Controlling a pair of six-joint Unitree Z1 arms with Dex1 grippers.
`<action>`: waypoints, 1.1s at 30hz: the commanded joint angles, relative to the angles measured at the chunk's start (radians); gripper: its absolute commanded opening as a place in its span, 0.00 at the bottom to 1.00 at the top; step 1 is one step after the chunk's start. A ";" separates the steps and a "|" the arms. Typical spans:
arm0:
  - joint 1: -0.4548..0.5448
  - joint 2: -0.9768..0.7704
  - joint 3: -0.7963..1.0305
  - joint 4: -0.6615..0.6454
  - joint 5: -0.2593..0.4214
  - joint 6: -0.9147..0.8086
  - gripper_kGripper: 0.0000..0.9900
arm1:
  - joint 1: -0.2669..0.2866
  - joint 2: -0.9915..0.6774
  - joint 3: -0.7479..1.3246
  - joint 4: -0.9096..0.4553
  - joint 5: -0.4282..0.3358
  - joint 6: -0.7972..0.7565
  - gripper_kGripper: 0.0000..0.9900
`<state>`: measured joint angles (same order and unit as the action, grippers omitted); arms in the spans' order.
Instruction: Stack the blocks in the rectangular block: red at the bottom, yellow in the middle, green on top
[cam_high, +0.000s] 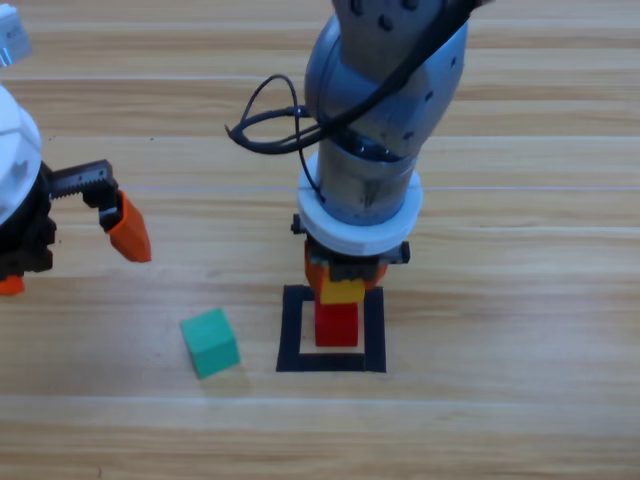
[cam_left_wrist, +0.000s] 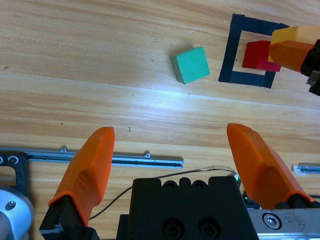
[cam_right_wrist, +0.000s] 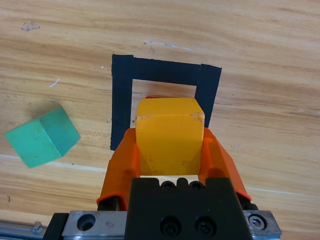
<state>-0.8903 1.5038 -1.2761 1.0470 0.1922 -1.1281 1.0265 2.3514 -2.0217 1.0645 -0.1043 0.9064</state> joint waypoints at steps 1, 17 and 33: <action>-0.018 -0.020 0.023 -0.010 -0.008 0.010 0.97 | 0.046 0.075 -0.011 0.014 0.015 -0.004 0.09; -0.018 -0.028 0.037 -0.021 -0.014 0.008 0.97 | 0.052 0.077 -0.015 0.018 0.009 -0.006 0.09; -0.018 -0.031 0.050 -0.039 -0.019 0.008 0.97 | 0.058 -0.034 -0.029 0.025 -0.034 -0.057 1.00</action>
<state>-0.8903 1.4838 -1.2462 1.0249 0.1816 -1.1280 1.0457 2.3752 -2.0579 1.0764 -0.1048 0.8776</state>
